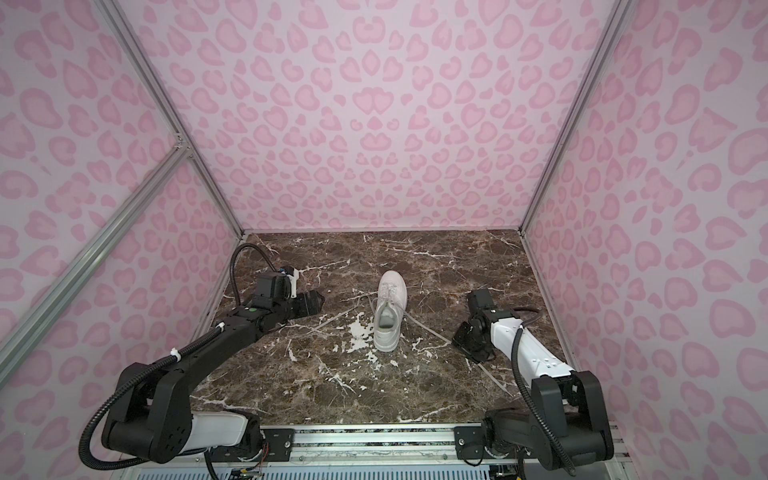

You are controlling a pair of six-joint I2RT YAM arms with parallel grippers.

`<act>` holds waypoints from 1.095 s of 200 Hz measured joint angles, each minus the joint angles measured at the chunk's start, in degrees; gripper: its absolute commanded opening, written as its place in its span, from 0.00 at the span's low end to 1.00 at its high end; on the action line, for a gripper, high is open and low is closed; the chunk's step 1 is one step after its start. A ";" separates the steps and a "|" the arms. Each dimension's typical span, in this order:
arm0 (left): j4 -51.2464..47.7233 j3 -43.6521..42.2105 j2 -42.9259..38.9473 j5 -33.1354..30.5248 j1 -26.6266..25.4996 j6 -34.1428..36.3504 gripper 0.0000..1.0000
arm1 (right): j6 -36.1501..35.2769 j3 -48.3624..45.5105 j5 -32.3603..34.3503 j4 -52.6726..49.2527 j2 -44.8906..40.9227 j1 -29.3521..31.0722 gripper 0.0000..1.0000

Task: Tie the shoes
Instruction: 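Release the sneaker and draw the right gripper back toward the robot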

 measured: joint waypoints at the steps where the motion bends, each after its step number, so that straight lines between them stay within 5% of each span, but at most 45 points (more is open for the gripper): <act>1: -0.04 0.04 0.11 0.00 -0.07 -0.02 0.95 | 0.02 0.02 0.22 -0.02 0.11 -0.07 0.45; 78: -2.21 2.91 4.52 -0.17 -1.14 0.20 0.92 | -0.24 1.55 7.85 -1.01 5.90 -1.51 0.40; 146: -2.91 3.39 5.03 -0.17 -1.42 0.37 0.92 | -1.07 0.44 6.99 0.37 8.11 -1.99 0.31; 219: -3.26 3.39 4.63 -0.52 -1.49 0.66 0.91 | -2.69 1.16 6.51 0.83 8.37 -2.05 0.01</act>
